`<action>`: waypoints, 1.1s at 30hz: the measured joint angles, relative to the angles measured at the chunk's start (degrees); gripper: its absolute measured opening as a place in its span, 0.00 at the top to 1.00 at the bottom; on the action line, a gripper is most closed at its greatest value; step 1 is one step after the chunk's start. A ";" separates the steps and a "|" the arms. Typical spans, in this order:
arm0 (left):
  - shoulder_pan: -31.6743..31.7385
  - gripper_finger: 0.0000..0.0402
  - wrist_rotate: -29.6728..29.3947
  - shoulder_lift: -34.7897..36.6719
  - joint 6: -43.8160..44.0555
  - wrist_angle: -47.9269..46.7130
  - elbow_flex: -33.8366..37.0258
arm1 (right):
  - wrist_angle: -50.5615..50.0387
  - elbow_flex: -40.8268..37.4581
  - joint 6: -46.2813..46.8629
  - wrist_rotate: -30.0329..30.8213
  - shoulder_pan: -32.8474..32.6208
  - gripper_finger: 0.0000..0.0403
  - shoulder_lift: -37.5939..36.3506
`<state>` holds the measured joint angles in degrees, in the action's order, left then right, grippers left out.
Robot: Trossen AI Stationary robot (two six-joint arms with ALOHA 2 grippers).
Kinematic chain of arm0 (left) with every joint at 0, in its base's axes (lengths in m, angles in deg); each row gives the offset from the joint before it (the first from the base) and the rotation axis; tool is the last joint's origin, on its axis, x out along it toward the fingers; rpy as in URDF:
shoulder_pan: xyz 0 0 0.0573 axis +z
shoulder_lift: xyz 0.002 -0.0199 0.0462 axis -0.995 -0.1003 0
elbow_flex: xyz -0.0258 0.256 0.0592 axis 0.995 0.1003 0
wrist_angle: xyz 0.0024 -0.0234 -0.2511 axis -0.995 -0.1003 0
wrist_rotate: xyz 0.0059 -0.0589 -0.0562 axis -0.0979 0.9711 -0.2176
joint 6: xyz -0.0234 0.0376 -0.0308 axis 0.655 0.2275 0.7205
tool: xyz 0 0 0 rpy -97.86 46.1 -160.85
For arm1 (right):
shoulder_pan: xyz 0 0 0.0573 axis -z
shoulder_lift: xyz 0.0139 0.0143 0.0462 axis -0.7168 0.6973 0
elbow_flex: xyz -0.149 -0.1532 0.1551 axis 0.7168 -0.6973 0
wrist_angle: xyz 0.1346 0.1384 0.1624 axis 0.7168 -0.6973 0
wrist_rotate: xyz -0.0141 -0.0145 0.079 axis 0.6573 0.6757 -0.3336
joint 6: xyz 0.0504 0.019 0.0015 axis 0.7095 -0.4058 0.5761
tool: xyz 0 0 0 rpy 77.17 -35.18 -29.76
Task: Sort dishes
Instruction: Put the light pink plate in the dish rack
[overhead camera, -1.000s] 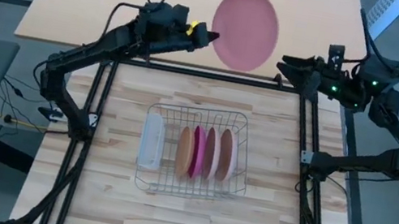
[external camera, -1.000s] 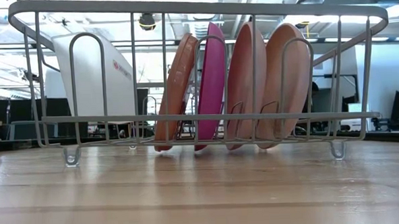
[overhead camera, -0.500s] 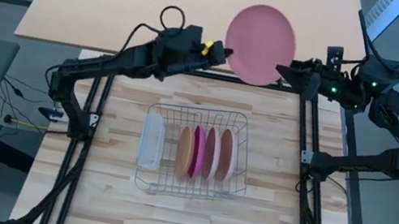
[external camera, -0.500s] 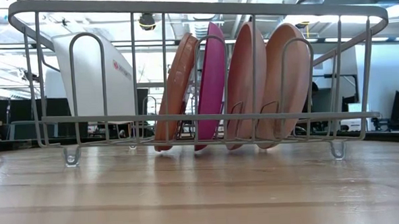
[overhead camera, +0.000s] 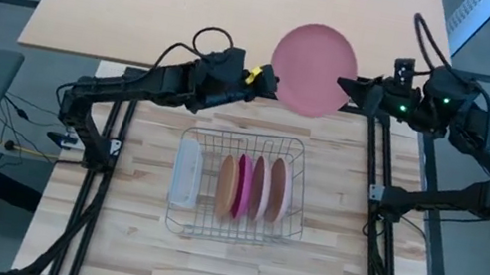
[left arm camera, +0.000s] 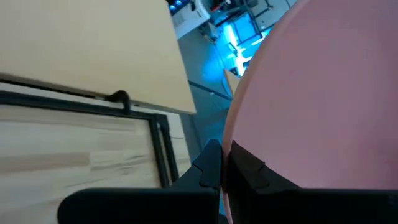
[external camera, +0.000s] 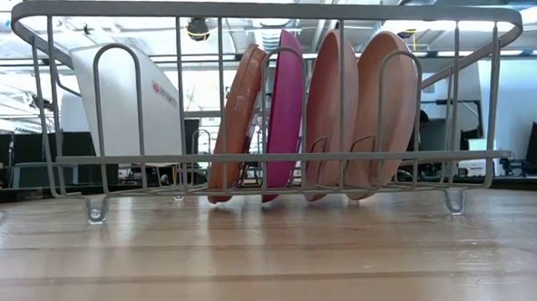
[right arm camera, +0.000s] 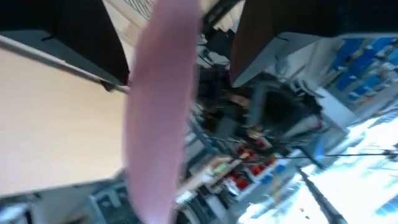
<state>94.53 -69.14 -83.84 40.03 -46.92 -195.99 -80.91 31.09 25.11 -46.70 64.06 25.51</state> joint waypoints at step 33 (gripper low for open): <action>-3.17 0.77 1.25 1.36 -3.79 0.09 -0.39 | -6.07 -0.07 1.56 1.48 0.35 0.78 0.71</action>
<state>91.36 -67.89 -82.48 36.24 -46.84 -196.38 -86.98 31.02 26.67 -45.21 64.40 26.21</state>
